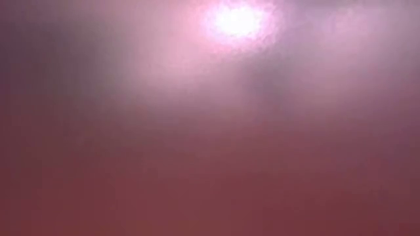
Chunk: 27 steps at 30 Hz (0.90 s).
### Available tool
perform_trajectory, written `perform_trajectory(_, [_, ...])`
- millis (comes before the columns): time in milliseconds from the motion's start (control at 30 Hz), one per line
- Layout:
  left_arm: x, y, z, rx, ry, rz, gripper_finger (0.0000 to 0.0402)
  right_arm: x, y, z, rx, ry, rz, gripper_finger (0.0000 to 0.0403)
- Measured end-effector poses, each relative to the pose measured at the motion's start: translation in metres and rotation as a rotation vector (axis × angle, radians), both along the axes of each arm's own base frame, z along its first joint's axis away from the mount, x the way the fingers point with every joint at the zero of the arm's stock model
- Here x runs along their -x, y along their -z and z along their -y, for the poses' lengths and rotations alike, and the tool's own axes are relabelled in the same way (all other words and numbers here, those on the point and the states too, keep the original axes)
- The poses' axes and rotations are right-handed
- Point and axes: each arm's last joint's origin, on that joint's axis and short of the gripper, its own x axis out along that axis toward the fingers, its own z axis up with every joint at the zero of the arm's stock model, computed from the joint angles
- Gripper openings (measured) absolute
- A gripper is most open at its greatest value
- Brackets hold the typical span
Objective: Pick and place pill bottles into a basket
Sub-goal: Put the white pill bottle into the red bin
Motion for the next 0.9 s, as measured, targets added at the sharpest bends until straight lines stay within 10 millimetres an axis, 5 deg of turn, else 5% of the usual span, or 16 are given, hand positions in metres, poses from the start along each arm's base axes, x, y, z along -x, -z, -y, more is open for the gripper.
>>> perform_trajectory(567, [0.000, 0.000, 0.000, 0.000, 0.000, 0.000, 0.0298, -0.015, -0.089, -0.016, 0.111, -0.015, -0.021, 0.0143])
perform_trajectory(900, [0.000, 0.000, 0.000, 0.000, 0.000, 0.000, 0.0298, -0.019, -0.147, -0.052, 0.125, -0.021, 0.055, 0.0143])
